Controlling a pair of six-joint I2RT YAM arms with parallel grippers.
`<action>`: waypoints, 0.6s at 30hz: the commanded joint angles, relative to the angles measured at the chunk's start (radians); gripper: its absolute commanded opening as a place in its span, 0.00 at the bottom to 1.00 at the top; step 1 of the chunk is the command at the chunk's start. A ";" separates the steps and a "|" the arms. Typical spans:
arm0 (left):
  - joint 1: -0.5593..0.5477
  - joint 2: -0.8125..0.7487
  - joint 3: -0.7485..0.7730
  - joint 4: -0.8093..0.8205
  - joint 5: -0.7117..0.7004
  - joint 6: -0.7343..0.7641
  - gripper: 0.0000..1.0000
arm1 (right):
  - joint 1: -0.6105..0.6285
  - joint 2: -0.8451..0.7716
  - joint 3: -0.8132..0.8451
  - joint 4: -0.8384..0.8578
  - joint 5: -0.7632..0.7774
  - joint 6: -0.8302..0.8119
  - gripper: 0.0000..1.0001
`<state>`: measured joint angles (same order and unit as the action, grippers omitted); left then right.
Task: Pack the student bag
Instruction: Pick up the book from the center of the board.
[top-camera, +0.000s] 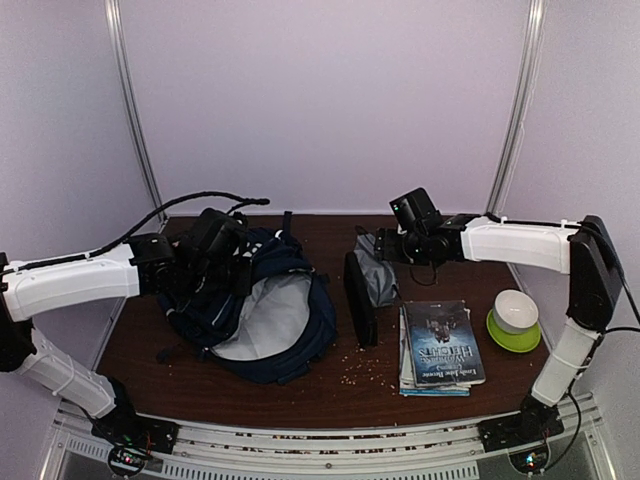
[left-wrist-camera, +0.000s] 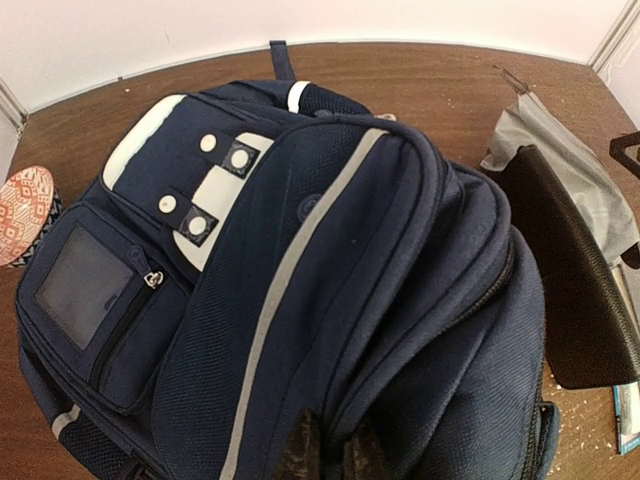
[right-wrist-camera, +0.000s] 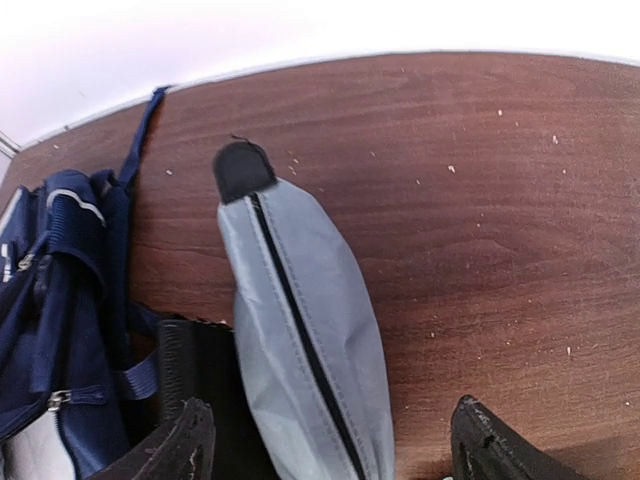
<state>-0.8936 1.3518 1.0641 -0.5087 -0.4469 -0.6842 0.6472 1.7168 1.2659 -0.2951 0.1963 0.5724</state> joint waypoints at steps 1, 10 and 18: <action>0.015 -0.038 0.011 -0.002 -0.022 -0.028 0.00 | -0.007 -0.013 0.026 -0.055 -0.060 -0.026 0.81; 0.015 -0.029 -0.008 0.017 -0.015 -0.020 0.00 | 0.100 -0.093 -0.029 -0.142 -0.195 0.000 0.79; 0.015 -0.012 -0.012 0.037 -0.007 -0.015 0.00 | 0.191 -0.095 -0.116 -0.193 -0.169 0.068 0.77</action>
<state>-0.8936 1.3464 1.0557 -0.5121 -0.4320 -0.6838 0.8154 1.6363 1.1889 -0.4320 0.0135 0.6079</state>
